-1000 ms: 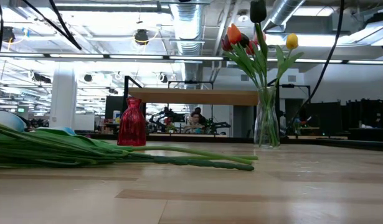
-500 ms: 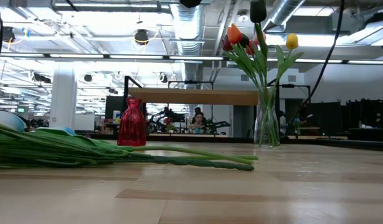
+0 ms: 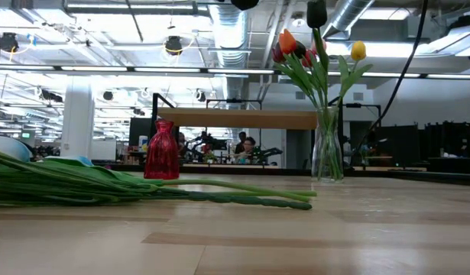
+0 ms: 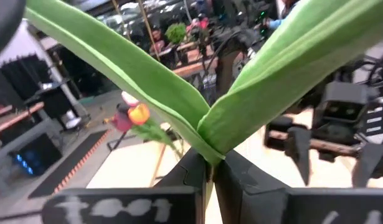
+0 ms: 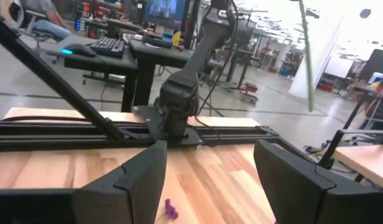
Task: Pick and place flowers into a vace then onto a shelf
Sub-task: Put the yellow flower into the red vase
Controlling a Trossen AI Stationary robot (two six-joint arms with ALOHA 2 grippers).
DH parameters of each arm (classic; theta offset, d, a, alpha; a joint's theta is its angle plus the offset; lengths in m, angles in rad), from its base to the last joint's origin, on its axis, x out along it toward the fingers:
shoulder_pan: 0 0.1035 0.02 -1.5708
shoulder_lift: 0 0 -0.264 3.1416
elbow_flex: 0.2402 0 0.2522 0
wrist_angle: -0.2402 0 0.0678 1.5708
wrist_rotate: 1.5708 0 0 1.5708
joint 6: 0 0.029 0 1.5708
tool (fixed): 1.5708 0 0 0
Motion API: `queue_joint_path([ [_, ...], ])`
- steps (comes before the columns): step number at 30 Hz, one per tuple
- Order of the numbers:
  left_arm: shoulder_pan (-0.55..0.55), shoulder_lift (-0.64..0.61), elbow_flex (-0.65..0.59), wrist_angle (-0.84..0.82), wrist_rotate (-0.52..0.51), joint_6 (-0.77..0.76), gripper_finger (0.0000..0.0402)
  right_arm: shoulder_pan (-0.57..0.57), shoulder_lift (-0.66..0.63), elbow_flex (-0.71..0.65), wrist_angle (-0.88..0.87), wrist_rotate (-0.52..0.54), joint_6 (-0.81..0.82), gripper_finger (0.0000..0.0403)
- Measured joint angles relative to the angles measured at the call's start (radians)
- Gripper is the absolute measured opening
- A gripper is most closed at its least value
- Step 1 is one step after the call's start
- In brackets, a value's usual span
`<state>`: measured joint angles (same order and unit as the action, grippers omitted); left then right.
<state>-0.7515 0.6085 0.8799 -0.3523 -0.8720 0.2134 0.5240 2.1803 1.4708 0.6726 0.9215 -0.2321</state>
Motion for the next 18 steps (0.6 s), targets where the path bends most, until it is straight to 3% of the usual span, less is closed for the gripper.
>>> queue_joint_path([
  [9,0.143,-0.04,-0.003,-0.052,0.125,-0.036,0.0,0.004,0.0,0.0,-0.007,-0.002,0.023,0.0228],
  [18,0.405,-0.099,-0.183,0.093,0.311,-0.023,0.0,-0.003,0.0,0.0,-0.007,-0.002,0.023,0.0228],
])
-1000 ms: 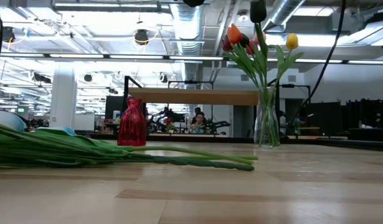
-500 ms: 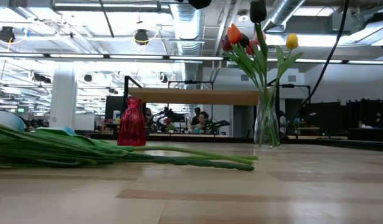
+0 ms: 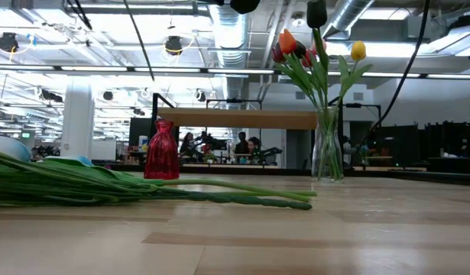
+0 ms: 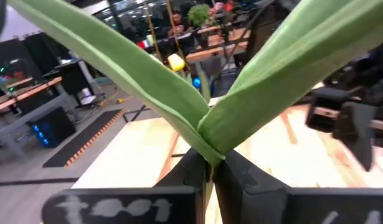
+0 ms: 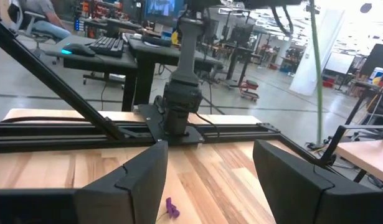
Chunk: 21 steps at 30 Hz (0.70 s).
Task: Pick and place flowers into a vace then onto a shelf
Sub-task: Put the yellow flower into the red vase
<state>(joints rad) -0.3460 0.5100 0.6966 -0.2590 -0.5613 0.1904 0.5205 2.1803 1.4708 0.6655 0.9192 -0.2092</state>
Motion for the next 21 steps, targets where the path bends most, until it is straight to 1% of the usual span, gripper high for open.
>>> queue_joint_path([
  [4,0.139,-0.029,-0.052,0.037,0.11,-0.018,0.0,0.0,0.0,0.0,0.0,0.0,-0.001,0.0228],
  [8,0.271,-0.029,-0.085,0.044,0.193,-0.032,0.0,0.0,0.0,0.0,0.0,0.0,-0.007,0.0228],
  [12,0.4,-0.013,-0.112,0.049,0.357,-0.045,0.0,0.0,0.0,0.0,0.0,0.0,-0.008,0.0228],
  [18,0.57,0.0,-0.113,0.075,0.547,-0.046,0.0,0.0,0.0,0.0,0.0,0.0,-0.008,0.0228],
  [21,0.646,0.007,-0.113,0.076,0.617,-0.046,0.0,0.001,0.0,0.0,0.0,0.0,-0.008,0.0228],
])
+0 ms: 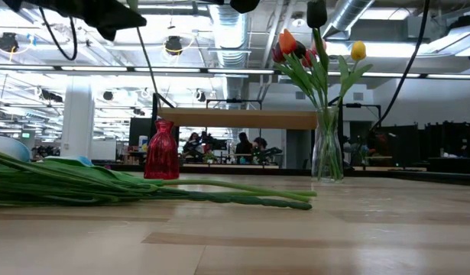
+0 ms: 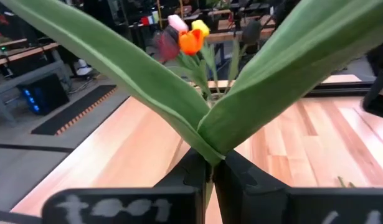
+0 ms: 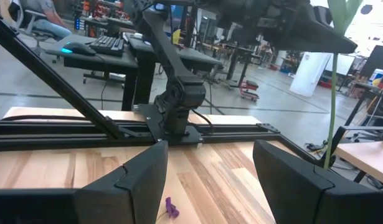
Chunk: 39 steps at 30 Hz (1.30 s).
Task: Pick and place flowers into a vace then onto a shelf
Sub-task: Put the yellow flower into the red vase
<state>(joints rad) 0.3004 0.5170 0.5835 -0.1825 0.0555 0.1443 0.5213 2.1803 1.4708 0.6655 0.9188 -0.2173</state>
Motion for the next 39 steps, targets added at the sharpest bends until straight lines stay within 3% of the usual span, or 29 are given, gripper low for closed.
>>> queue_joint_path([
  [4,0.087,0.043,0.0,0.021,0.1,-0.006,0.0,0.0,0.0,0.0,0.0,0.0,0.0,0.0228],
  [12,0.184,0.114,0.0,0.051,0.193,-0.013,0.0,0.002,0.0,0.0,0.0,0.0,0.0,0.0228],
  [19,0.23,0.118,0.0,0.051,0.232,-0.014,0.0001,0.002,0.0,0.0,0.0,0.0,0.0,0.0228],
  [29,0.248,0.128,0.001,-0.009,0.253,-0.037,0.0038,0.002,0.0,0.0,0.0,0.0,-0.001,0.0227],
  [39,0.248,0.248,0.065,-0.119,0.246,-0.045,0.0074,0.002,0.0,0.0,0.0,0.0,-0.001,0.0227],
])
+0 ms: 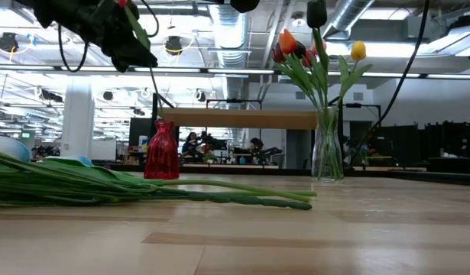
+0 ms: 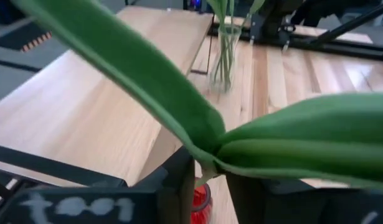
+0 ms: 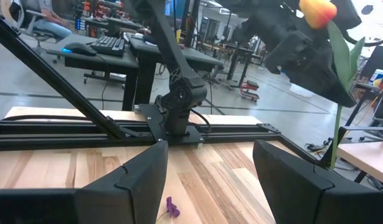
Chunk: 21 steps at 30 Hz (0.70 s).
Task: Pick and place flowers into a vace then onto a shelf
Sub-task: Put the yellow flower into the red vase
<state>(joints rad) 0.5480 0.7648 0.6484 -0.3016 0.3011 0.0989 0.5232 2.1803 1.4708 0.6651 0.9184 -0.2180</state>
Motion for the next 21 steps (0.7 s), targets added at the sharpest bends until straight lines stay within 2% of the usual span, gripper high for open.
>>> queue_joint_path([
  [10,0.0,0.061,0.083,-0.159,-0.077,0.033,0.0137,0.0,0.0,0.0,0.0,0.0,0.0,0.0227],
  [21,0.0,0.083,0.226,-0.428,-0.208,0.107,0.0142,0.0,0.0,0.0,0.0,0.0,0.0,0.0227],
])
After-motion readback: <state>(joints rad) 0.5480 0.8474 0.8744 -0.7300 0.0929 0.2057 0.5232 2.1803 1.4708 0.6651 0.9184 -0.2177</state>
